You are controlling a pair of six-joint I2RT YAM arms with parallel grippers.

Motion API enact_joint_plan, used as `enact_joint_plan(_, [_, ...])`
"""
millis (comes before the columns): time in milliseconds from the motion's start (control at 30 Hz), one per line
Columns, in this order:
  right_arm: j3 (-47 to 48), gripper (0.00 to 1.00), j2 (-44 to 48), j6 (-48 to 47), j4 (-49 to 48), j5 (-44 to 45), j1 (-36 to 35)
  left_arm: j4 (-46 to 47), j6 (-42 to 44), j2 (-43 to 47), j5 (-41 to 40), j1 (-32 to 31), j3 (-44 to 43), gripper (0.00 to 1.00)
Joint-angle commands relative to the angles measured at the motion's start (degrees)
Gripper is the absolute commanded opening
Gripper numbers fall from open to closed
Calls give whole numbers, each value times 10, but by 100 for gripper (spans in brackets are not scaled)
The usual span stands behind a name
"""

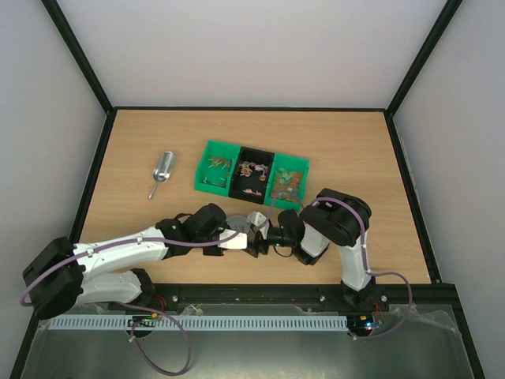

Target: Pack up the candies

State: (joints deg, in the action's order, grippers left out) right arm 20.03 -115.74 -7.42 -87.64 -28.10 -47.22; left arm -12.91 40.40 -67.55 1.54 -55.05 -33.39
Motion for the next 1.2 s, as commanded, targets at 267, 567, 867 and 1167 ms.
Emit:
enact_joint_plan(267, [-11, 44, -13, -10, 24, -30, -6, -55, 33, 46, -19, 105, 19, 20])
enact_joint_plan(567, [-9, 44, -16, -7, 26, -24, -5, -77, -18, 76, 23, -14, -16, 28])
enact_joint_plan(867, [-9, 44, -15, -8, 26, -26, -5, -29, -59, -16, -6, -51, -57, 28])
enact_joint_plan(1167, [-9, 44, -16, -12, 26, -33, -5, -22, -25, -16, -61, -42, -10, 25])
